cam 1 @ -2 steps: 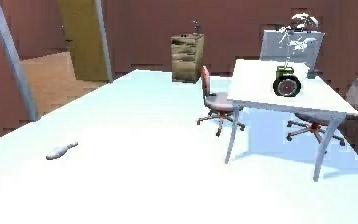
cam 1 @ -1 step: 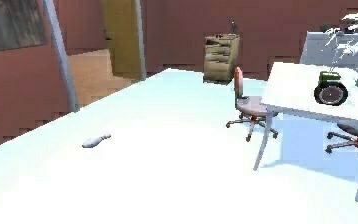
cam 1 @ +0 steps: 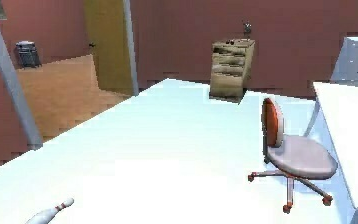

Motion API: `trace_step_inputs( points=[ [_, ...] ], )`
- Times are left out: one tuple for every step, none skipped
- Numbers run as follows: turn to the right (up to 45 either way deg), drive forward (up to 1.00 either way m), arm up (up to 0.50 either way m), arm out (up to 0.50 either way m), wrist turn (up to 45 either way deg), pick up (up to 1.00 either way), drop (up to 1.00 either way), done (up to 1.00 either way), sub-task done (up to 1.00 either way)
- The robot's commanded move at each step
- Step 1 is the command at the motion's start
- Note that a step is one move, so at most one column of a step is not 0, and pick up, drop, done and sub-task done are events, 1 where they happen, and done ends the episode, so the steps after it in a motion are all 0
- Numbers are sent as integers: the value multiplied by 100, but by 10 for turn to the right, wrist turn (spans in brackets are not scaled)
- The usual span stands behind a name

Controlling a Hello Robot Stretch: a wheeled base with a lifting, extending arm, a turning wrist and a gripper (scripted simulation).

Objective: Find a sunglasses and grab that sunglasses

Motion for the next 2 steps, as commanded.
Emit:
trace_step_inputs(
  points=[
    [0, 100, 0, 0, 0, 0, 0, 0, 0],
    [0, 65, 0, 0, 0, 0, 0, 0, 0]
  ],
)
